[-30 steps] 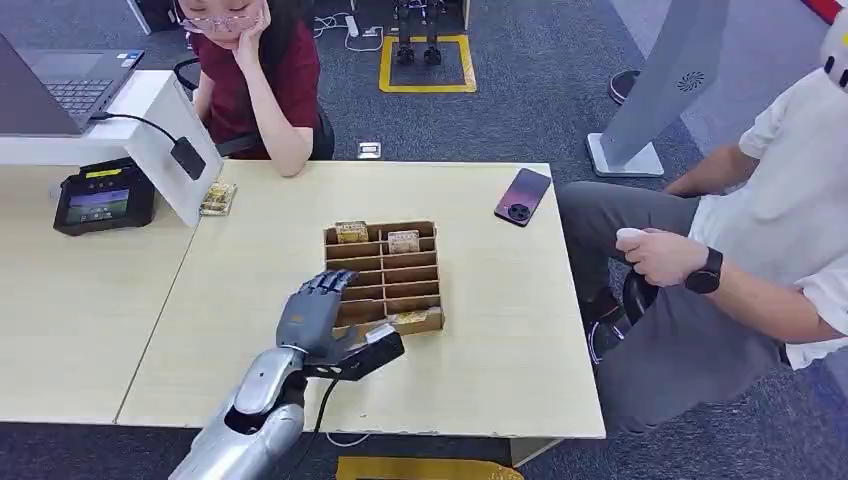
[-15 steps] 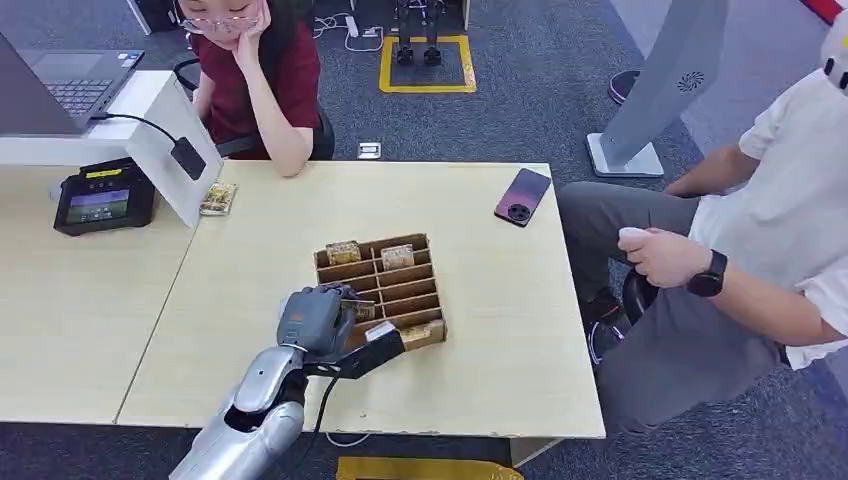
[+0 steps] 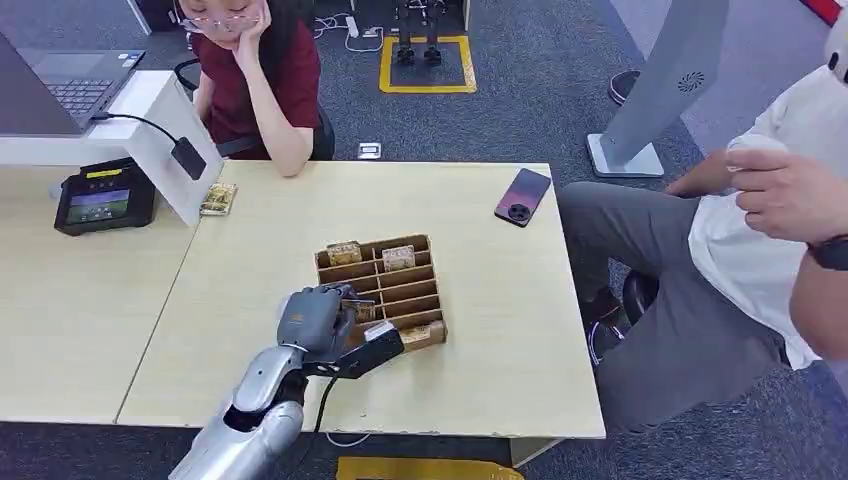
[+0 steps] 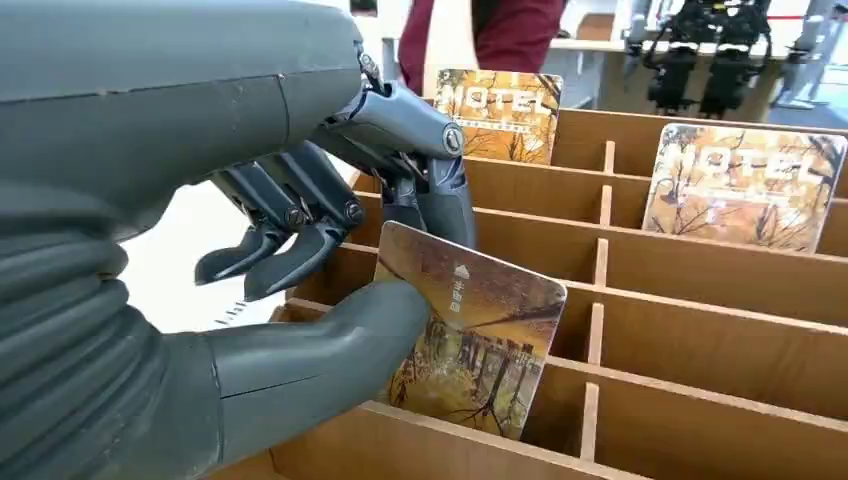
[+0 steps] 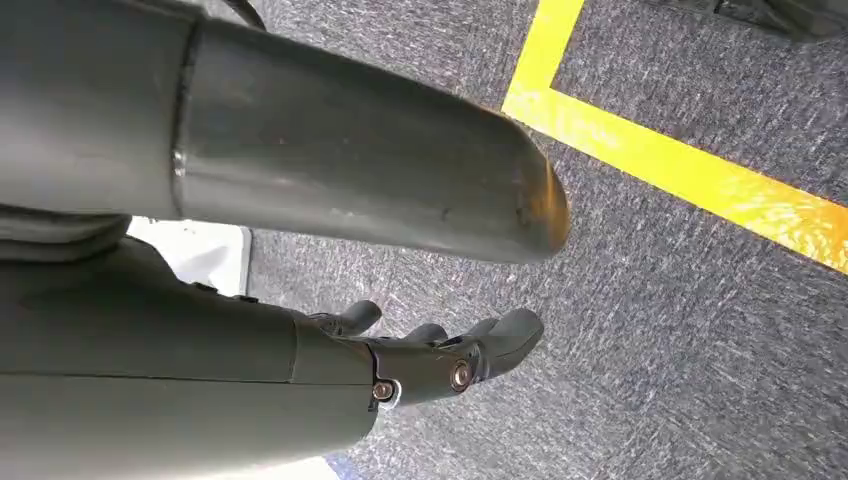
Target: Pass the card to the sensor for recognition and then transmit it.
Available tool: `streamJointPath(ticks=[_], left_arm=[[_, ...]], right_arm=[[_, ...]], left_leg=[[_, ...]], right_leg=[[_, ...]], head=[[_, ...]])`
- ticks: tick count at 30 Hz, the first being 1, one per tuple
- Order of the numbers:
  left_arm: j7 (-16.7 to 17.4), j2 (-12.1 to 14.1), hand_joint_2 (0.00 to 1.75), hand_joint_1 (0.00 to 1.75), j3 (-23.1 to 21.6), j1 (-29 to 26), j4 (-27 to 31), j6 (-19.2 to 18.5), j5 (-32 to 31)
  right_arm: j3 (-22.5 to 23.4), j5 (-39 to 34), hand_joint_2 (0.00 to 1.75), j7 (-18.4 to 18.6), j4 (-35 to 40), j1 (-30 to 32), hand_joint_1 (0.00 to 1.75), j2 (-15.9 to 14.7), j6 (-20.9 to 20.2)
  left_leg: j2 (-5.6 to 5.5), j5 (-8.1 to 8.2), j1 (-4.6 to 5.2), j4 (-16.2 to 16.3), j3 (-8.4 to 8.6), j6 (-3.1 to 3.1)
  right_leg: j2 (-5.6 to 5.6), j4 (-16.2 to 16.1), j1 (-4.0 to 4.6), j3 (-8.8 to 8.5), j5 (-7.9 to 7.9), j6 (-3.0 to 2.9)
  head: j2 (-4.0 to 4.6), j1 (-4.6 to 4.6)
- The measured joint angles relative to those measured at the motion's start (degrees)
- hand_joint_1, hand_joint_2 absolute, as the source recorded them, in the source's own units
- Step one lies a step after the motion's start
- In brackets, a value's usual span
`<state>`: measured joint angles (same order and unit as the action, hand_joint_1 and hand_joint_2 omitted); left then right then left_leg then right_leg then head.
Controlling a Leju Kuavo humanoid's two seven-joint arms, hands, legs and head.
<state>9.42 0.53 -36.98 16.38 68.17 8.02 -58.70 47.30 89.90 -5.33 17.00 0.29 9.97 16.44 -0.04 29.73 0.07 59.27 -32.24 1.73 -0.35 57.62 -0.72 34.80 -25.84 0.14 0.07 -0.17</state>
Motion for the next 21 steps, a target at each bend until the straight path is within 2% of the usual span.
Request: streamJointPath(ticks=[3,5,7,10,14,21], left_arm=[[-2.5,1.4,1.75,1.75,0.1,0.2,1.5,-0.1,3.8],[-4.8,3.7,1.75,1.75,0.5,1.5,4.3,-1.0,7.8],[-6.8,6.6,1.75,1.75,1.5,4.4,7.8,-3.8,11.9],[-7.6,10.2,1.75,1.75,3.9,8.4,12.1,-7.1,15.0],[-7.6,12.0,1.75,1.75,4.7,9.5,15.0,-7.5,14.8],[-7.6,13.4,1.75,1.75,4.8,9.8,17.0,-7.1,14.3]], right_arm=[[0.0,0.0,0.00,-0.2,0.0,0.1,0.00,0.0,0.0],[0.0,0.0,0.00,-0.7,0.0,0.1,0.00,-0.1,0.0],[0.0,0.0,0.00,-1.2,0.0,0.2,0.00,-0.3,0.0],[0.0,0.0,0.00,-1.4,0.0,0.2,0.00,-0.5,0.0],[0.0,0.0,0.00,-1.5,0.0,0.2,0.00,-0.5,0.0],[0.0,0.0,0.00,-1.8,0.0,0.2,0.00,-0.5,0.0]], left_leg=[[0.01,-0.01,0.00,0.0,-0.01,0.00],[0.02,-0.02,-0.02,0.0,-0.01,-0.01],[0.00,-0.07,-0.05,0.0,-0.02,-0.06],[0.01,-0.09,-0.05,0.0,0.05,-0.10],[0.01,-0.10,-0.06,0.0,0.04,-0.11],[0.00,-0.10,-0.04,0.0,0.02,-0.11]], right_leg=[[-0.01,0.0,0.01,0.02,0.00,0.00],[-0.02,0.0,0.02,0.04,0.01,-0.01],[-0.01,0.0,0.03,0.04,0.02,-0.03],[-0.01,0.1,0.03,0.02,0.03,-0.05],[-0.01,0.1,0.03,0.01,0.03,-0.05],[-0.01,0.1,0.02,0.01,0.03,-0.05]], head=[[0.00,0.02],[0.00,0.00],[0.00,0.02],[0.00,-0.07],[0.00,-0.04],[0.00,-0.05]])
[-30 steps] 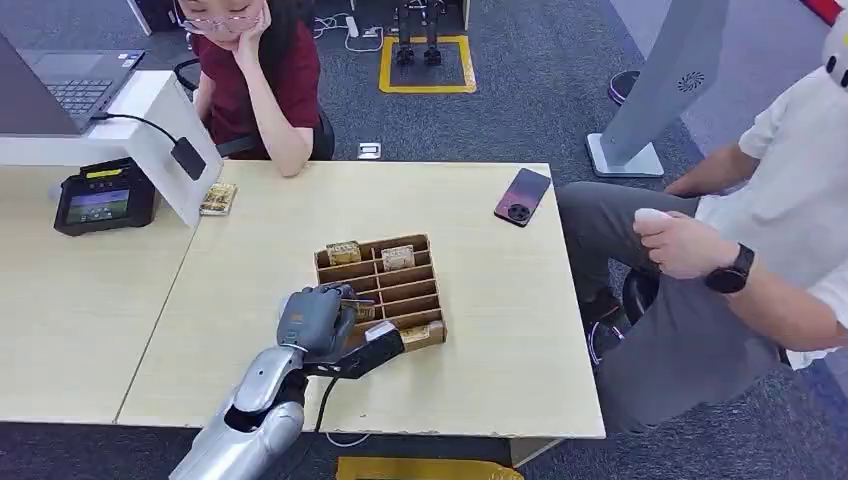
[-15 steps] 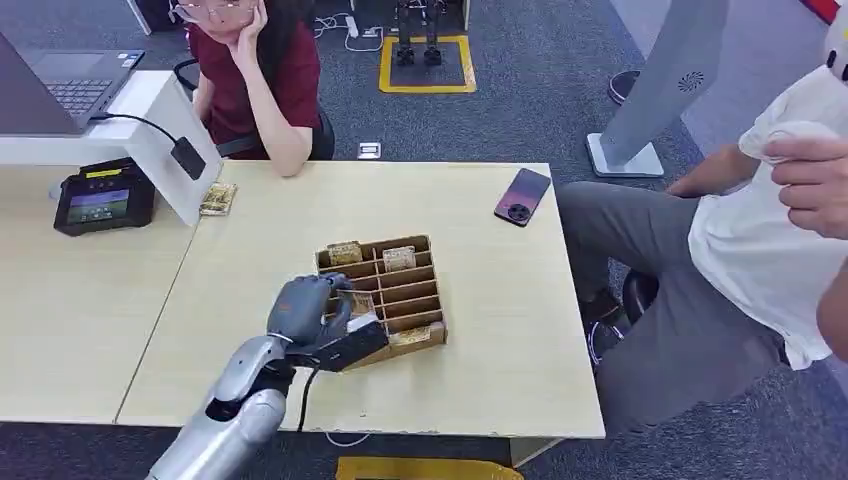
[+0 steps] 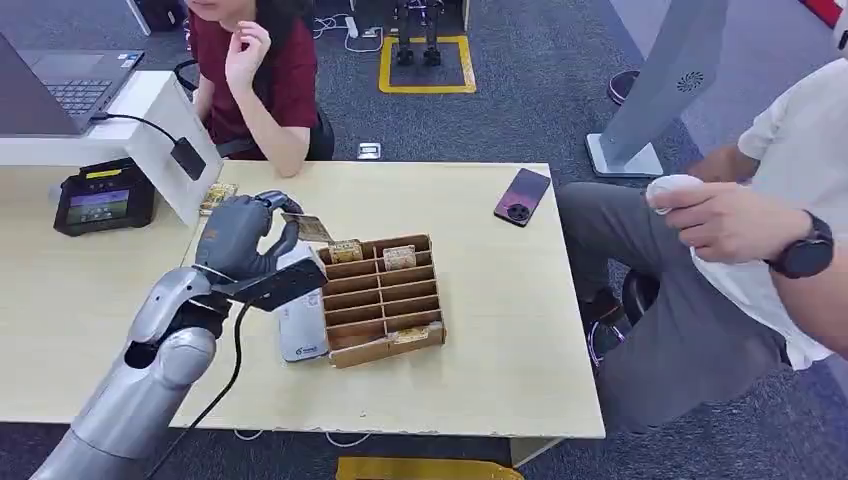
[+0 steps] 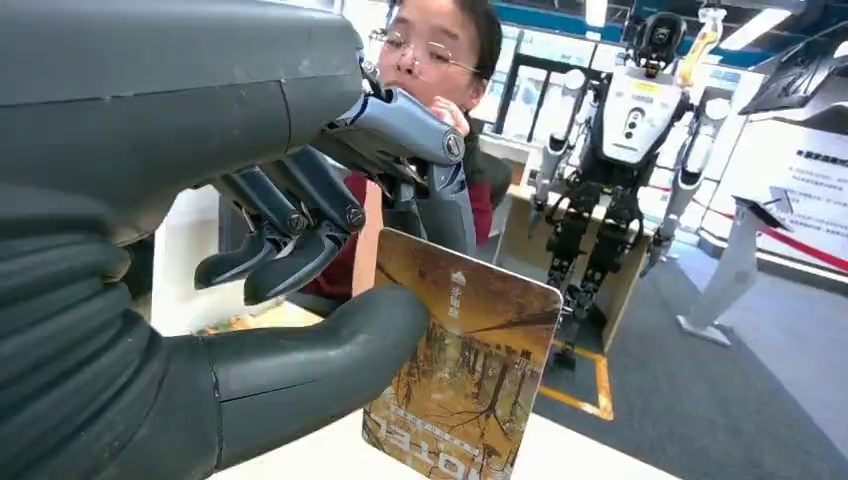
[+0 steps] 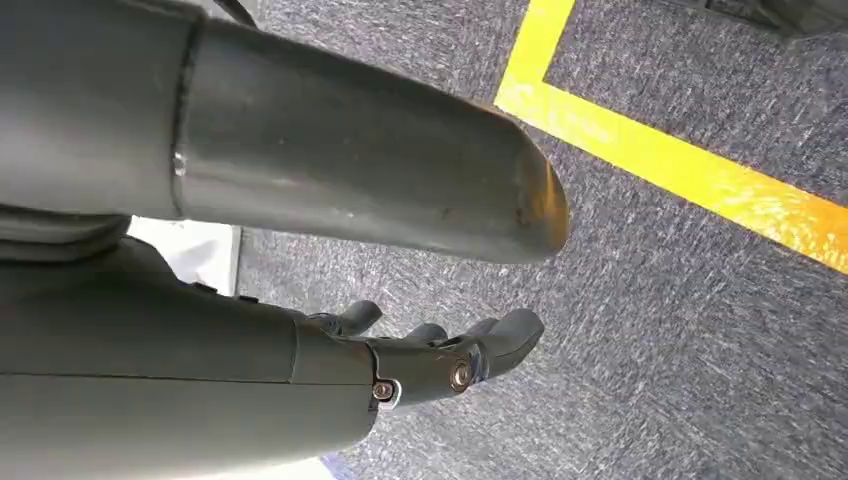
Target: Pass the card to the sensor for recognition and then transmit it.
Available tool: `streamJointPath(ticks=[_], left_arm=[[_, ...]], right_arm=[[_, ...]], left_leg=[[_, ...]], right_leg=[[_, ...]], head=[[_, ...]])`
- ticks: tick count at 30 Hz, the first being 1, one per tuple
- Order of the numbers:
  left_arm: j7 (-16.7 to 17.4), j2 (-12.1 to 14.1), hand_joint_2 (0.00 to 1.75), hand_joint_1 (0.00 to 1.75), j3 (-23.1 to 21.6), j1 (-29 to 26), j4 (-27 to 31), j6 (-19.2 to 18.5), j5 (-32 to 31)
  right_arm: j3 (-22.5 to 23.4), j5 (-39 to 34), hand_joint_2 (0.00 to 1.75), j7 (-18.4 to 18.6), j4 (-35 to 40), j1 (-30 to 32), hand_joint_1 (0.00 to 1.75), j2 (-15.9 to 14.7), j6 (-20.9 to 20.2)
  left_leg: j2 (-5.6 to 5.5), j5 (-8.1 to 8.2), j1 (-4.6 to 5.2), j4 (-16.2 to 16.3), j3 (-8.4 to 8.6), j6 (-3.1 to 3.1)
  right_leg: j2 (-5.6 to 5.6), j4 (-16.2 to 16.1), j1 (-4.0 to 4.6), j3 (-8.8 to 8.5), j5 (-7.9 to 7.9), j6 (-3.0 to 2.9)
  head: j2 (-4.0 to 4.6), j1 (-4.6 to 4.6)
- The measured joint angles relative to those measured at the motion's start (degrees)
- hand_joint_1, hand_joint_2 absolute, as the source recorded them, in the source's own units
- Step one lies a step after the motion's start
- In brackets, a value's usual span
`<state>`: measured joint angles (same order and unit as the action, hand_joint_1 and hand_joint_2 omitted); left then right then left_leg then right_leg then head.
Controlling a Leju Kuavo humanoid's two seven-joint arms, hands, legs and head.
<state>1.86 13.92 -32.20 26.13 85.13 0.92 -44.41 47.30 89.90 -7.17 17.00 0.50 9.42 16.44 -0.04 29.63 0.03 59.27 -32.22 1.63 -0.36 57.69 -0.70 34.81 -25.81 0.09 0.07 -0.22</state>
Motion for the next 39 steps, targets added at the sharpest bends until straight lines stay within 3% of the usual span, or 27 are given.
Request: streamJointPath(ticks=[5,7,9,12,14,18,25,29,33,39], left_arm=[[-0.2,2.1,1.75,1.75,0.1,2.1,1.4,0.3,3.4],[0.0,5.4,1.75,1.75,0.6,5.2,3.1,-0.7,8.3],[0.0,9.8,1.75,1.75,2.7,9.9,4.5,-5.0,12.8],[-0.1,13.2,1.75,1.75,6.1,13.6,6.1,-7.9,11.4],[1.5,14.4,1.75,1.75,6.4,13.6,6.3,-6.5,7.1],[3.3,14.5,1.75,1.75,6.4,13.4,5.8,-3.8,1.9],[5.5,14.3,1.75,1.75,6.4,13.6,4.7,-4.6,-0.7],[8.6,10.6,1.75,1.75,6.4,15.9,-3.6,-4.2,-5.4],[10.3,6.2,1.75,1.75,6.4,18.5,-17.1,-0.9,-9.1],[10.1,3.5,1.75,1.75,6.4,19.1,-26.9,1.9,-9.8]], right_arm=[[0.0,0.0,0.00,-0.2,0.0,0.1,0.00,0.0,0.0],[0.1,0.0,0.00,-0.4,0.0,0.2,0.00,-0.1,-0.2],[0.3,-0.2,0.00,-0.5,0.0,0.5,0.00,-0.3,-0.6],[1.0,-0.1,0.00,-0.9,0.2,1.0,0.00,-0.5,-0.9],[1.2,0.0,0.00,-1.3,0.4,1.1,0.00,-0.5,-0.9],[1.2,0.0,0.00,-1.6,0.9,1.0,0.00,-0.5,-0.9],[1.2,0.0,0.00,-1.9,1.2,1.0,0.00,-0.5,-0.9],[-0.2,0.0,0.00,-1.8,1.1,0.5,0.00,-0.6,-0.5],[-2.1,0.0,0.00,-0.6,0.5,-0.6,0.00,-1.0,-0.1],[-3.1,0.0,0.00,0.5,-0.6,-0.8,0.00,-2.0,-0.1]], left_leg=[[0.02,-0.01,-0.01,0.0,0.01,-0.01],[0.03,-0.04,-0.10,0.0,-0.02,-0.03],[0.07,-0.06,-0.15,0.0,-0.03,-0.08],[0.08,-0.05,-0.14,0.0,0.03,-0.09],[0.05,-0.06,-0.15,0.0,0.02,-0.09],[0.06,-0.06,-0.14,0.0,0.00,-0.09],[0.06,-0.06,-0.11,0.0,0.03,-0.09],[0.02,-0.06,-0.10,0.0,0.03,-0.09],[0.13,-0.11,-0.10,0.0,0.05,-0.12],[0.11,-0.11,-0.11,0.0,0.03,-0.12]], right_leg=[[0.00,0.0,0.01,0.00,0.01,0.00],[-0.01,0.0,0.06,0.03,0.04,-0.05],[-0.07,0.0,0.17,0.06,0.10,-0.16],[-0.08,0.0,0.17,0.05,0.09,-0.16],[-0.04,0.0,0.17,0.05,0.05,-0.22],[-0.04,0.0,0.16,0.03,0.06,-0.22],[-0.05,0.0,0.15,0.05,0.06,-0.21],[0.01,0.0,0.15,0.03,0.08,-0.21],[-0.13,0.0,0.15,0.03,0.18,-0.22],[-0.13,0.0,0.16,0.05,0.18,-0.19]], head=[[0.00,0.05],[0.00,0.07],[0.00,0.07],[0.00,0.00],[0.00,0.00],[0.00,0.02],[0.00,0.02],[0.00,0.02],[0.00,0.05],[0.00,0.03]])
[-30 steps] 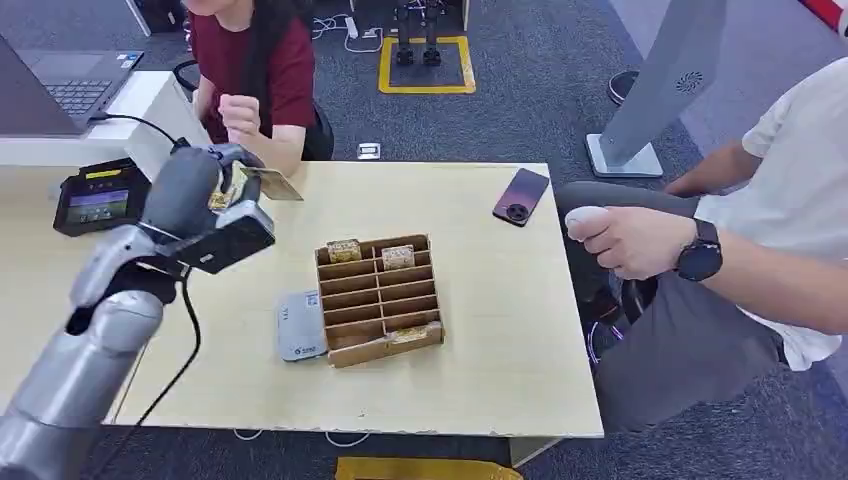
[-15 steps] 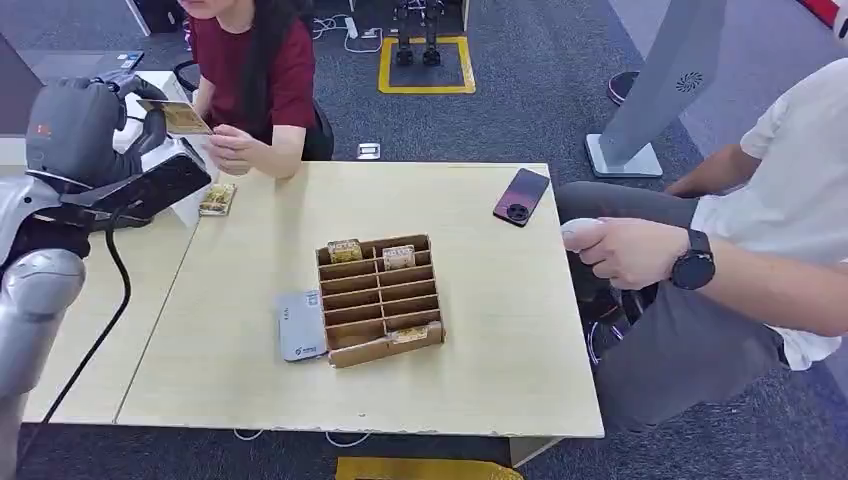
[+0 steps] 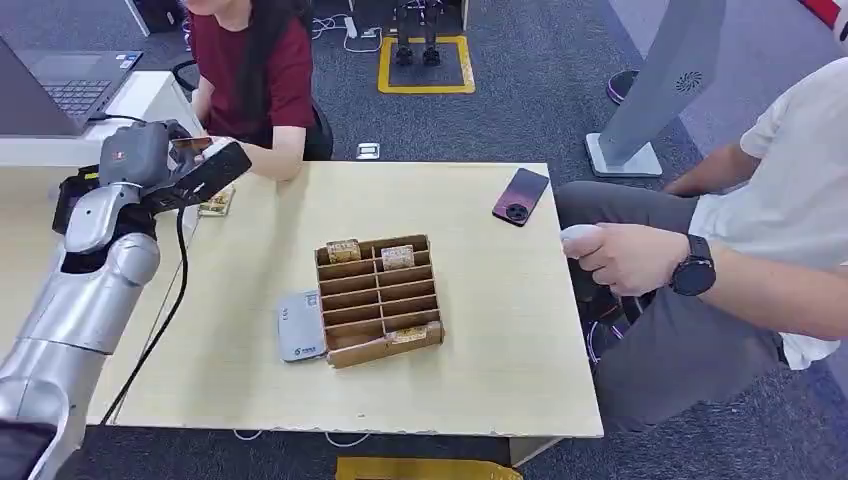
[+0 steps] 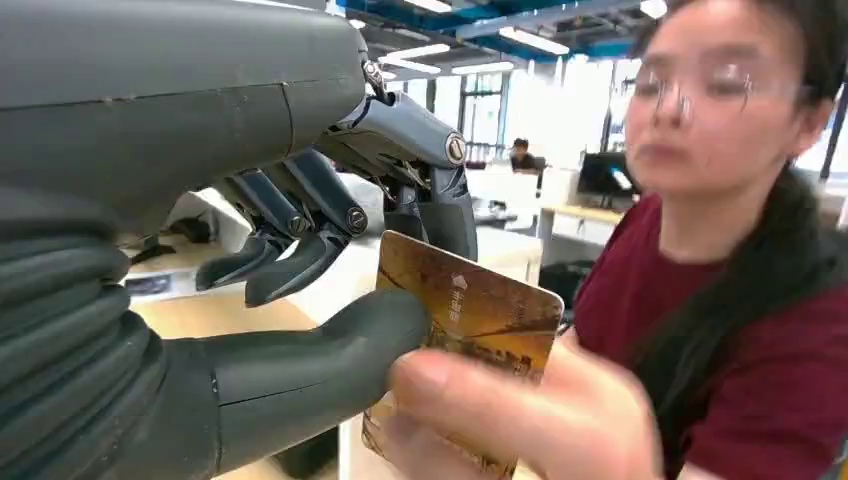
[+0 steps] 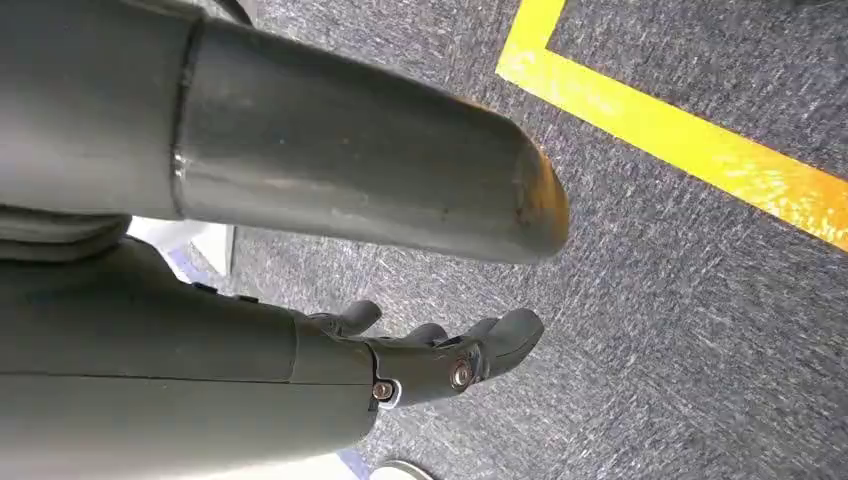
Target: Pass the card to the sensor for recognition and then transmit it.
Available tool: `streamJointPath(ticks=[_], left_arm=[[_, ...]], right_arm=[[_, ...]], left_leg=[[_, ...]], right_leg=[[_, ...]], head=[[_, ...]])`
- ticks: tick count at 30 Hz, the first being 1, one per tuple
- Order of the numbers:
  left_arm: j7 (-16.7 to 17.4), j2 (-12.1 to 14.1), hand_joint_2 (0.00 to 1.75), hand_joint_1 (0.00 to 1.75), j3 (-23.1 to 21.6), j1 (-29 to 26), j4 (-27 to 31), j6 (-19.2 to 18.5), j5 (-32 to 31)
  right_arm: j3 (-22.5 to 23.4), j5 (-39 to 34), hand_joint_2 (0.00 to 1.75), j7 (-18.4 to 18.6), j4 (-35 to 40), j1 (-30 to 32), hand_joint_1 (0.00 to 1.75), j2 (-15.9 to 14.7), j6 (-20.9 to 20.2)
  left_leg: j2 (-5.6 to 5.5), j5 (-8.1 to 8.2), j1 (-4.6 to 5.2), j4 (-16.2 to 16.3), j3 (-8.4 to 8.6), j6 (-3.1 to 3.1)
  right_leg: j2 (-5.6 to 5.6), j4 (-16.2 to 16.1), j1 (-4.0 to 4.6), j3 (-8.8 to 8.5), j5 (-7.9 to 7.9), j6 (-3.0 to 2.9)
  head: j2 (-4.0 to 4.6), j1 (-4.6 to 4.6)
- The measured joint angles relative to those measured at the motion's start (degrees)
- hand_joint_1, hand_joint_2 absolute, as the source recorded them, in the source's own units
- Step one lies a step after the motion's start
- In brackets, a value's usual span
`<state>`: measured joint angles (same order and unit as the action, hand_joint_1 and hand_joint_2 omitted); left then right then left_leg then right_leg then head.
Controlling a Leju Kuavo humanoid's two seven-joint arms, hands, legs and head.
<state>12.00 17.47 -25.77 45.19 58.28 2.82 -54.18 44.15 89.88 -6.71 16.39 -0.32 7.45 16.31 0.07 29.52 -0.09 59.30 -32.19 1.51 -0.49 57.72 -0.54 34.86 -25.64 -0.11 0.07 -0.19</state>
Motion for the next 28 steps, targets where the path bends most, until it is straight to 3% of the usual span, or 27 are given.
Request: streamJointPath(ticks=[18,19,20,28], left_arm=[[0.0,-1.2,1.75,1.75,0.0,0.0,-5.1,-0.4,-1.1],[0.0,-1.3,1.75,1.52,0.0,0.0,-5.2,-0.5,-1.2],[0.0,-1.3,1.75,0.00,0.0,0.0,-5.3,-0.5,-1.3],[0.0,-1.6,1.75,0.00,0.0,0.0,-6.0,0.4,-1.7]], right_arm=[[-1.3,0.0,0.00,-0.8,-1.2,-0.4,0.00,-0.5,0.4],[-1.3,0.0,0.00,-0.6,-1.3,-0.4,0.00,-0.5,0.4],[-1.3,0.0,0.00,-0.5,-1.3,-0.4,0.00,-0.5,0.4],[-1.4,0.0,0.00,0.2,-1.7,-0.4,0.00,-0.9,0.4]], left_leg=[[0.00,0.00,-0.01,0.0,-0.03,0.00],[-0.01,0.00,-0.01,0.0,-0.03,0.00],[-0.01,0.00,-0.01,0.0,-0.03,0.00],[-0.01,0.00,-0.01,0.0,-0.04,0.00]], right_leg=[[0.01,0.0,0.00,0.02,-0.01,0.01],[0.01,0.0,0.00,0.02,-0.01,0.01],[0.01,0.0,0.00,0.02,-0.01,0.01],[0.01,0.0,0.00,0.01,-0.01,0.01]], head=[[0.00,0.02],[0.00,0.00],[0.00,0.02],[0.00,0.02]])
